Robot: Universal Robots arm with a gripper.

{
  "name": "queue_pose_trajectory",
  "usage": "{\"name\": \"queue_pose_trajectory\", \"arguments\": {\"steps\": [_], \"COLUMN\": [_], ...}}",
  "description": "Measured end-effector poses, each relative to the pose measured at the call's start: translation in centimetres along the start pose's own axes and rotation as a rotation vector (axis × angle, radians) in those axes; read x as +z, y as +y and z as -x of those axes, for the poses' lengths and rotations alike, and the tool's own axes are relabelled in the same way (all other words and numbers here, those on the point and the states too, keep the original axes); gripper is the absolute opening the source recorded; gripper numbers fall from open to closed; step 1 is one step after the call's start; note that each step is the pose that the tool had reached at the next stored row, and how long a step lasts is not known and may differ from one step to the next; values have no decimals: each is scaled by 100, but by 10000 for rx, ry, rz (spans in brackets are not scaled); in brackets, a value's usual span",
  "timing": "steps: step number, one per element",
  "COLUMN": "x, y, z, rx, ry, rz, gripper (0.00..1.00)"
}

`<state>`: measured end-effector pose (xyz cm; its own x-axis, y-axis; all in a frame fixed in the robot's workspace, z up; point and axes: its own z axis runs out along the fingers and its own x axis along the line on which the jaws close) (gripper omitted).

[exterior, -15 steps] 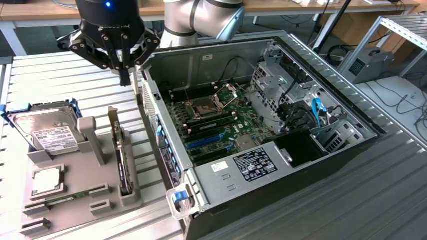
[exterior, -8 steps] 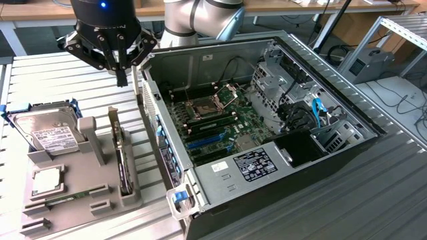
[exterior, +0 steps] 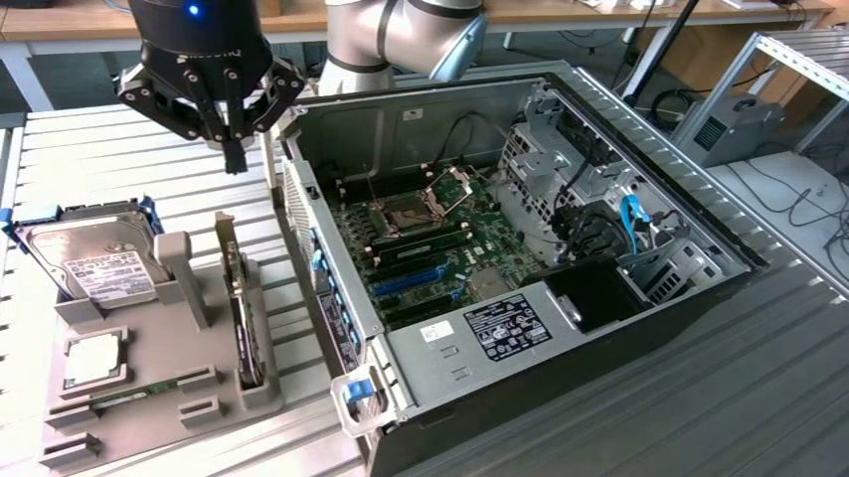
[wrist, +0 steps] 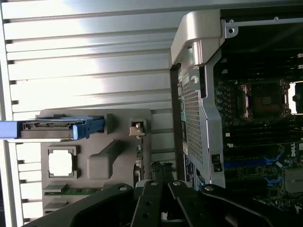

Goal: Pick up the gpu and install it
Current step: 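Reach for the gpu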

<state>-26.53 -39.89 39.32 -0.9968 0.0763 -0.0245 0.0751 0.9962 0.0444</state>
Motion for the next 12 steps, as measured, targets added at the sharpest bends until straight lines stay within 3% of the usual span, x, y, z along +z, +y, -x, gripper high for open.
{"name": "queue_pose_trajectory", "arguments": {"steps": [7, 12], "x": [-1, -4], "y": [-3, -10], "z": [-40, -136], "rx": [0, -1], "ry": [0, 0], "rz": [0, 0], "gripper": [11, 11]}}
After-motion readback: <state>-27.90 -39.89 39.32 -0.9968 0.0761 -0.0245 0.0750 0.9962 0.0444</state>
